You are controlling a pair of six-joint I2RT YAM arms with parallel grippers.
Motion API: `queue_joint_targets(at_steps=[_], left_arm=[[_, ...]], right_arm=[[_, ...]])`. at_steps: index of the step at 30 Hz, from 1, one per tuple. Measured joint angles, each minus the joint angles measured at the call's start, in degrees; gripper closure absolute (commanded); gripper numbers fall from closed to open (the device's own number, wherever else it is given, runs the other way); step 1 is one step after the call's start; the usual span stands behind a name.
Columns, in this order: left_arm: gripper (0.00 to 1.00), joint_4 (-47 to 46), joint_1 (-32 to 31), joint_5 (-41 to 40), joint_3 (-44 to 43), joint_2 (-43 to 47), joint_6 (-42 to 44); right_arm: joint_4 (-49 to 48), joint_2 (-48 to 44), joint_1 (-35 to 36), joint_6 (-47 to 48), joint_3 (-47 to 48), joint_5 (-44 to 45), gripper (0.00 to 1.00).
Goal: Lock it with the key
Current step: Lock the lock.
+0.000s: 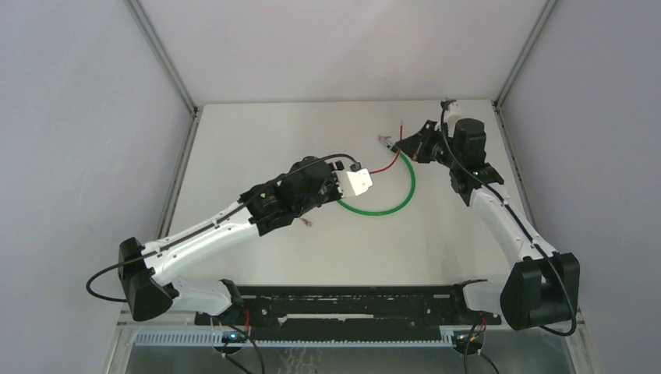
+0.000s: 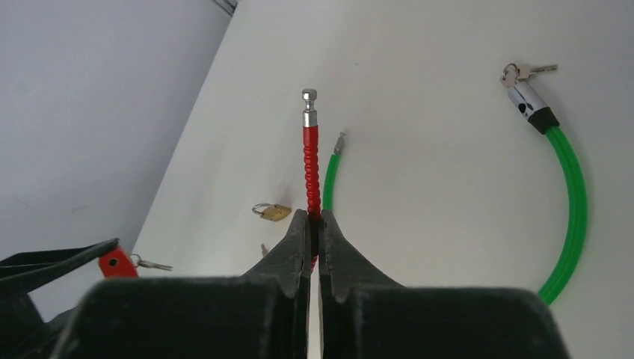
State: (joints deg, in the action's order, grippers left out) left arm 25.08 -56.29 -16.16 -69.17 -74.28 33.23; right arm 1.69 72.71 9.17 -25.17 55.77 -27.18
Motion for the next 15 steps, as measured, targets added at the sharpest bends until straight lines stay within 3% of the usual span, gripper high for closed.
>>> queue_joint_targets(at_steps=[6, 15], left_arm=[[1.0, -1.1, 0.2, 4.9, 1.0, 0.8, 1.8], [1.0, 1.9, 1.9, 16.5, 0.9, 0.8, 5.3]], right_arm=[[-0.6, -5.2, -1.9, -0.2, 0.0, -2.4, 1.0], [6.9, -10.4, 0.9, 13.4, 1.7, -5.3, 1.0]])
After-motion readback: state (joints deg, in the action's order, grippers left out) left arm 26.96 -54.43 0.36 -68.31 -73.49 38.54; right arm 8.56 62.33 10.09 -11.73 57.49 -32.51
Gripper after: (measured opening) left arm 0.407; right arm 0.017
